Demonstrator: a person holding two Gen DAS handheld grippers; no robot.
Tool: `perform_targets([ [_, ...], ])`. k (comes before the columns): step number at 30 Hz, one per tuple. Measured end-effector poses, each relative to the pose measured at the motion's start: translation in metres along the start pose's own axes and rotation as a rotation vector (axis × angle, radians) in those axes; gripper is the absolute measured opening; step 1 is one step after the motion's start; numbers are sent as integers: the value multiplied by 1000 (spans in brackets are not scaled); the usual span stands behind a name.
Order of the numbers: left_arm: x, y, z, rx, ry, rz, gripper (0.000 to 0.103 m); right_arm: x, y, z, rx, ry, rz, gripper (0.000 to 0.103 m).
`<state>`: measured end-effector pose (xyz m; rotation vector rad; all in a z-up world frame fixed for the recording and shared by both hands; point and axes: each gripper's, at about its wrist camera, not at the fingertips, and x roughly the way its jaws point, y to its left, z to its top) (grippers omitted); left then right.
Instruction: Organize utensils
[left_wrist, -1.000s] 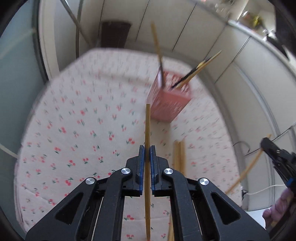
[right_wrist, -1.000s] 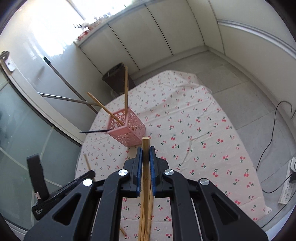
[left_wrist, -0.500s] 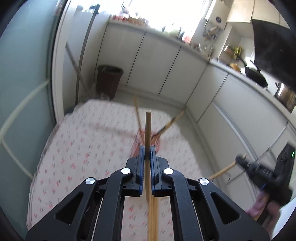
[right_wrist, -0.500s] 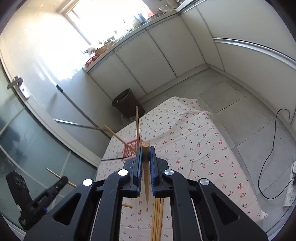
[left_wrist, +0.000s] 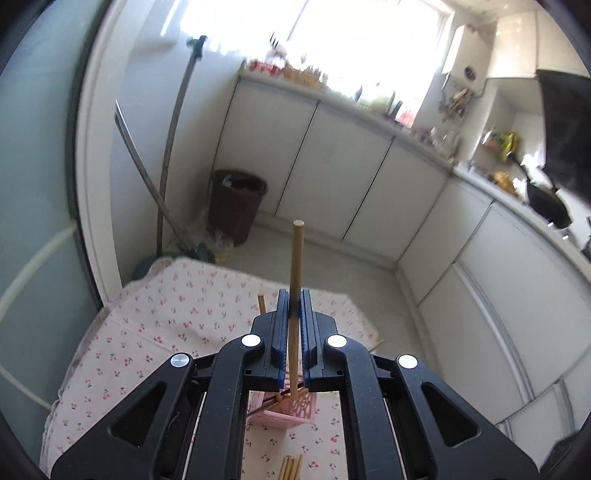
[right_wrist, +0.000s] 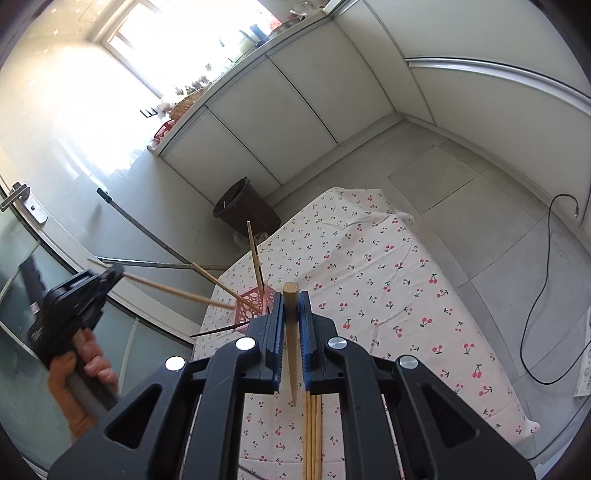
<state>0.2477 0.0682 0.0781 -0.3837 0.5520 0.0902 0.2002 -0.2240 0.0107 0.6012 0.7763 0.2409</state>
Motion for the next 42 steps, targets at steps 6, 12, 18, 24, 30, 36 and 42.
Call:
perform_targets([
  [6,12,23,-11,-40,42,30,20,2,4,1,-9,1,1,8],
  [12,-33,56,-25,-106,-6,4,23,2,21,6,-34,-28,-1,8],
  [18,-47,107,-41,-224,61,6,28,6,47,27,-40,-77,3,8],
  [24,-37,128,-48,-284,116,7,29,19,88,64,-45,-154,10,8],
  [30,-31,125,-45,-277,136,-21,31,59,108,87,-36,-189,-31,8],
  [36,-21,117,-51,-243,176,-40,33,107,95,67,-13,-110,-60,14],
  [42,-30,105,-53,-202,160,-49,40,97,92,45,-84,-106,-102,18],
])
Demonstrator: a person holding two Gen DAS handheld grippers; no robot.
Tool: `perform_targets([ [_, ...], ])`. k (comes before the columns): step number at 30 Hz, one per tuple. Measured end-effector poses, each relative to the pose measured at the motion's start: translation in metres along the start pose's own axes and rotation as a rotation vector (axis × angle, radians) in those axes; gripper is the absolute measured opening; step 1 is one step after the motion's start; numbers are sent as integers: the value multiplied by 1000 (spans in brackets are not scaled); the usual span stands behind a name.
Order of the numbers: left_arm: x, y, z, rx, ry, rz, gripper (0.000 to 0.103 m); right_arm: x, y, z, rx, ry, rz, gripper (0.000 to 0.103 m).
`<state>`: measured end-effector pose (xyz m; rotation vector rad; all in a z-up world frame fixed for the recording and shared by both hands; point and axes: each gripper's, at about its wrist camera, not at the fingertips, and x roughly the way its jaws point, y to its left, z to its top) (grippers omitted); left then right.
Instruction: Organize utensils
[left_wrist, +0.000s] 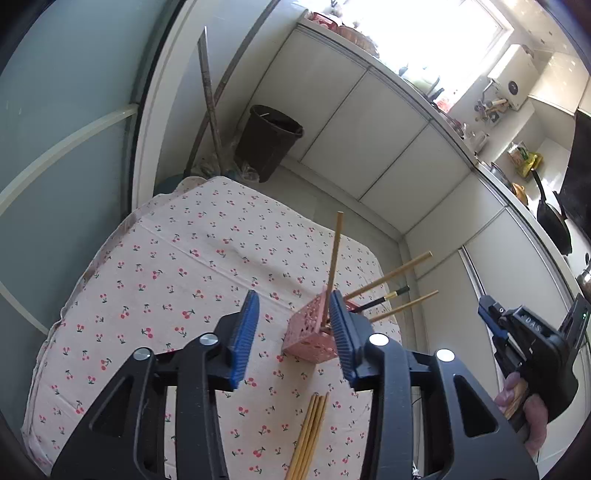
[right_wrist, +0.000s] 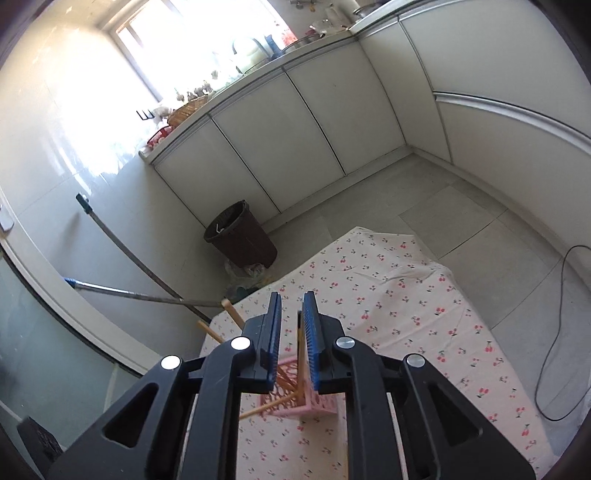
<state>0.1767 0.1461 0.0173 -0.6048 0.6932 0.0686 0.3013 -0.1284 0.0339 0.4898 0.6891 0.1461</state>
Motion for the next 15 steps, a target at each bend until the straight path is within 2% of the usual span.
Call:
perform_targets([
  [4,0,-8,-8,24,13,1,44,-11,-2,-17,-67,10,-42,39],
  [5,0,-10,-11,30,16,4,49,-14,-3,-24,-97,15,-61,40],
  [8,2,-16,-23,46,37,8,66,-17,-7,-46,-166,43,-105,55],
  [10,7,-20,-32,61,62,5,75,-18,-12,-59,-182,59,-125,72],
  [12,14,-24,-43,84,88,12,85,-19,-22,-74,-181,89,-135,76],
  [15,26,-29,-58,113,137,21,91,-16,-33,-89,-180,133,-158,81],
])
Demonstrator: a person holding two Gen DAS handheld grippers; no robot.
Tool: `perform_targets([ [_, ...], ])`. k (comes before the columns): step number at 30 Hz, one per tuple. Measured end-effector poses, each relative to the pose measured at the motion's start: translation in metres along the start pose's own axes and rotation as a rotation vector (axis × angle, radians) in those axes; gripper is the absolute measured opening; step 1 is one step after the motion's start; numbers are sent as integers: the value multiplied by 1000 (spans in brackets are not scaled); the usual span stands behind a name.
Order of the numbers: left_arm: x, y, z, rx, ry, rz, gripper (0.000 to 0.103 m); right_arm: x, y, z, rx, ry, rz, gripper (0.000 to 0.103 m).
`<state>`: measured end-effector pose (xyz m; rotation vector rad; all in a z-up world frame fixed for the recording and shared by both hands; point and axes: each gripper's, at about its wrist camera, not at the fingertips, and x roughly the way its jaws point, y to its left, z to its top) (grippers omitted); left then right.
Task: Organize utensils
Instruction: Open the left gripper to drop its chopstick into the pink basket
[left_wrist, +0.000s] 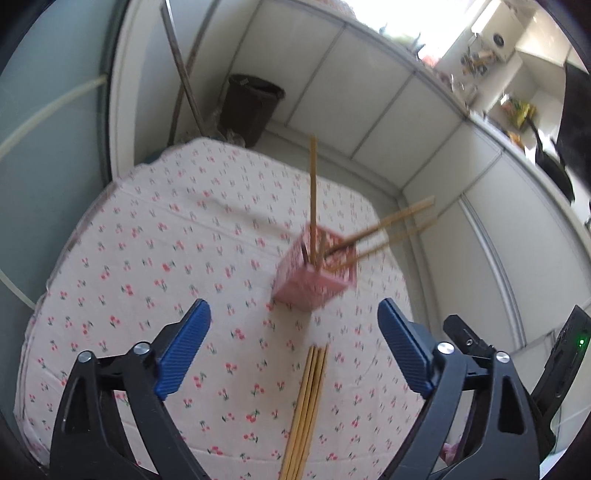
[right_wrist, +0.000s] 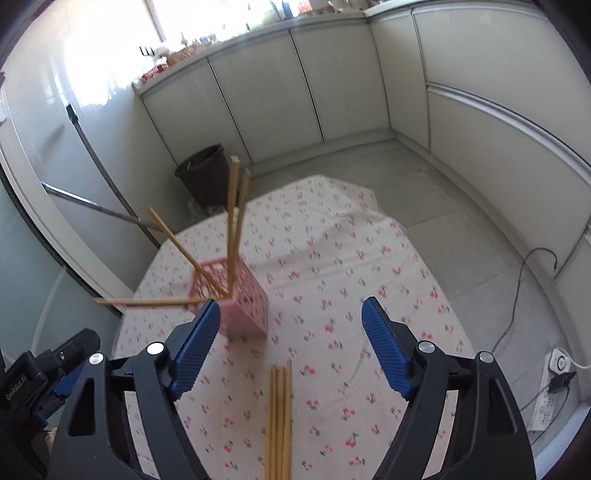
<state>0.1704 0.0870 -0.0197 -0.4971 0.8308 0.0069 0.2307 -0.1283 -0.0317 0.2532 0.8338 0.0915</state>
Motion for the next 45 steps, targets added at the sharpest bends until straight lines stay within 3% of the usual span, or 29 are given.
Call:
perform_targets([
  [5,20,-5,-17,44,72,-10,96,9,-20,-22,19,77,-30,96],
  [13,61,-6,-40,90,218,51,96,29,-56,-50,78,235,-116,96],
  [18,94,3,-51,74,330,111,96,44,-89,-68,174,384,-164,96],
  [24,134,4,-64,58,435,188,96,53,-111,-86,307,505,-93,96],
  [33,167,-8,-71,110,438,321,96,47,-127,-84,409,517,-51,96],
  [45,188,-20,-67,160,421,392,96,48,-127,-83,429,524,-25,96],
])
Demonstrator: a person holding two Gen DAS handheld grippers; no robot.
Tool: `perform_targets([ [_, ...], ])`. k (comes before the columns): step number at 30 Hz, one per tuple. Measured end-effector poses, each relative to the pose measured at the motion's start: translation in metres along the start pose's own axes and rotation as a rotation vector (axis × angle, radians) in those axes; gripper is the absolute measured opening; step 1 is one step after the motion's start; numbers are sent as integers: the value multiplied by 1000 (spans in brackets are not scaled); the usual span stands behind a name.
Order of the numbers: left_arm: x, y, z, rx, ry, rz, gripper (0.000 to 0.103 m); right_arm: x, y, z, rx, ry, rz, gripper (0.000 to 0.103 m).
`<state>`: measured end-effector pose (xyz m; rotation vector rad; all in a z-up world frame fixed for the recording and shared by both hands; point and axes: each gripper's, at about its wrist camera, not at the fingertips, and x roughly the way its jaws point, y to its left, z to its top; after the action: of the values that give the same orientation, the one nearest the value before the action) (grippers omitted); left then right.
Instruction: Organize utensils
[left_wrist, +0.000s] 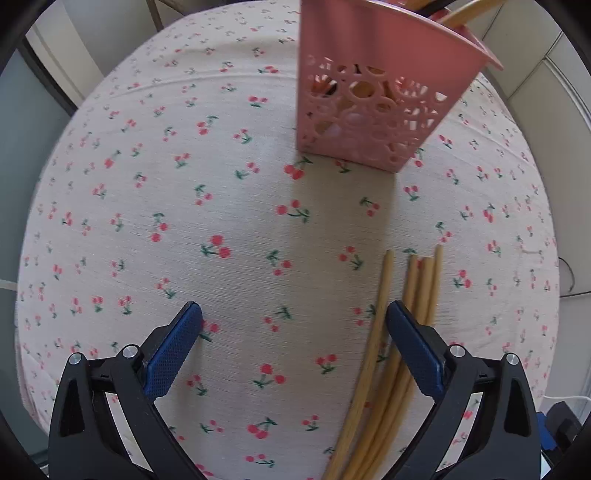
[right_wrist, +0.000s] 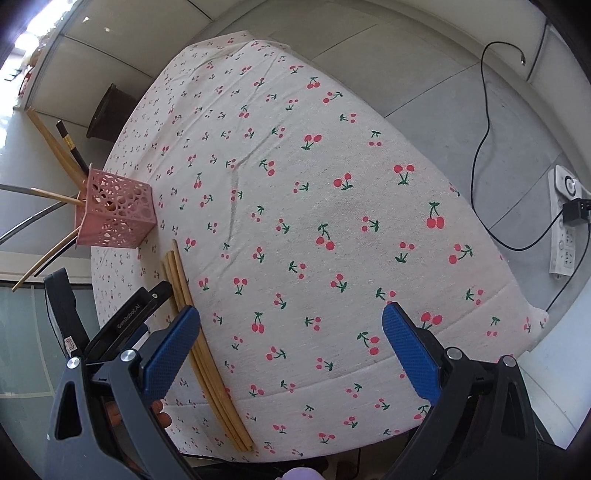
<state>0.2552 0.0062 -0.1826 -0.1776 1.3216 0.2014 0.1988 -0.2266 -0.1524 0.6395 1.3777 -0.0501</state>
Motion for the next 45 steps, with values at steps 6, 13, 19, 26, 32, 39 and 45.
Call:
perform_targets([
  [6,4,-2,4,86,-26,7,84,2,1,1,-2,-2,-10,96],
  [13,-10,-14,-8,193,-70,-48,8,13,16,3,-10,4,-30,96],
  [19,-17,14,-16,182,-71,-80,5,33,54,4,-95,-16,-91,96],
  [26,-48,39,-16,147,-100,-134,5,62,91,15,-160,-73,-161,96],
  [32,-55,46,-23,125,-94,-151,5,78,109,25,-184,-90,-225,96],
  [39,-56,53,-20,111,-82,-157,6,90,129,24,-246,-111,-294,96],
  [45,-55,59,-19,95,-75,-147,6,101,142,18,-336,-129,-382,97],
])
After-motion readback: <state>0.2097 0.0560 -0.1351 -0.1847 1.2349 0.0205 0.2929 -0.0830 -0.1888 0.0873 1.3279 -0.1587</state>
